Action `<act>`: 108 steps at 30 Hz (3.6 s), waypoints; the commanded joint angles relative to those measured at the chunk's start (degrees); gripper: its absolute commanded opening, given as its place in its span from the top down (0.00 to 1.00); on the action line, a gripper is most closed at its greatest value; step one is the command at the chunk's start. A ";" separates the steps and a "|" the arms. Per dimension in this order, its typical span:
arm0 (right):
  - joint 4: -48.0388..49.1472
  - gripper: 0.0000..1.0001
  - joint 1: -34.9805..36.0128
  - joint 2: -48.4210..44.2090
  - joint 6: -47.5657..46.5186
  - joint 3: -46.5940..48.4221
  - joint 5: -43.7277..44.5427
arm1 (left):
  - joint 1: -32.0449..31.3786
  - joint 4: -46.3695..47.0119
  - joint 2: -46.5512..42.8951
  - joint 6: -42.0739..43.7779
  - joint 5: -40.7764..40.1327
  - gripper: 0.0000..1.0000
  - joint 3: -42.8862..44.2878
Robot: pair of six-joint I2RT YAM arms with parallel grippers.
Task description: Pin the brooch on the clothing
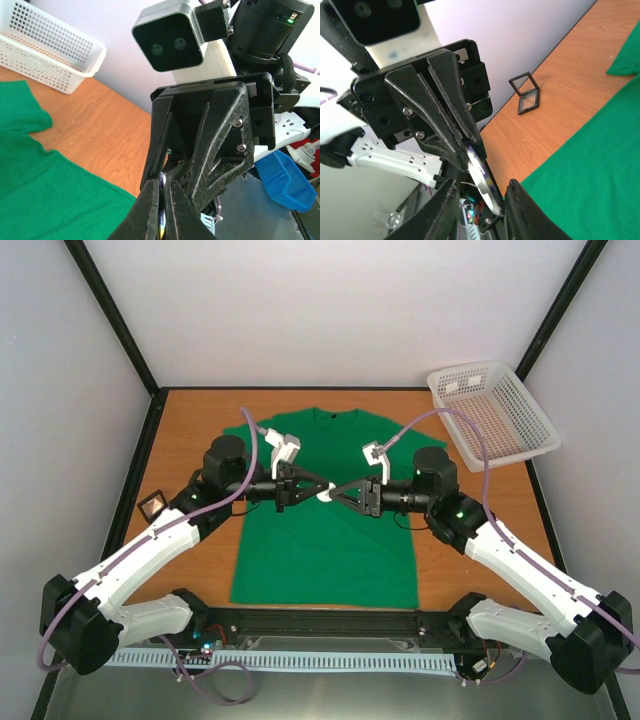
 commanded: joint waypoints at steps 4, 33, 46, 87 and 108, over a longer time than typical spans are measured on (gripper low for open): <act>7.65 0.78 -0.16 0.52 1.92 -2.21 -5.22 | -0.43 1.22 0.55 -2.11 3.56 0.99 2.86; 22.33 0.90 -0.17 -0.90 10.70 -8.17 -0.62 | -0.39 14.48 -1.34 -15.14 2.28 0.99 -2.90; 34.34 0.97 -0.17 -3.27 24.77 -14.53 7.28 | -0.39 14.06 -5.55 -16.51 -2.18 0.38 -4.64; 45.42 0.97 0.44 -6.79 35.52 -19.26 17.57 | -3.48 38.42 9.41 -33.32 -0.59 0.77 -1.34; 10.43 0.53 -1.41 -10.23 11.92 -12.02 22.60 | -4.04 1.03 5.00 -2.91 -22.23 0.99 8.45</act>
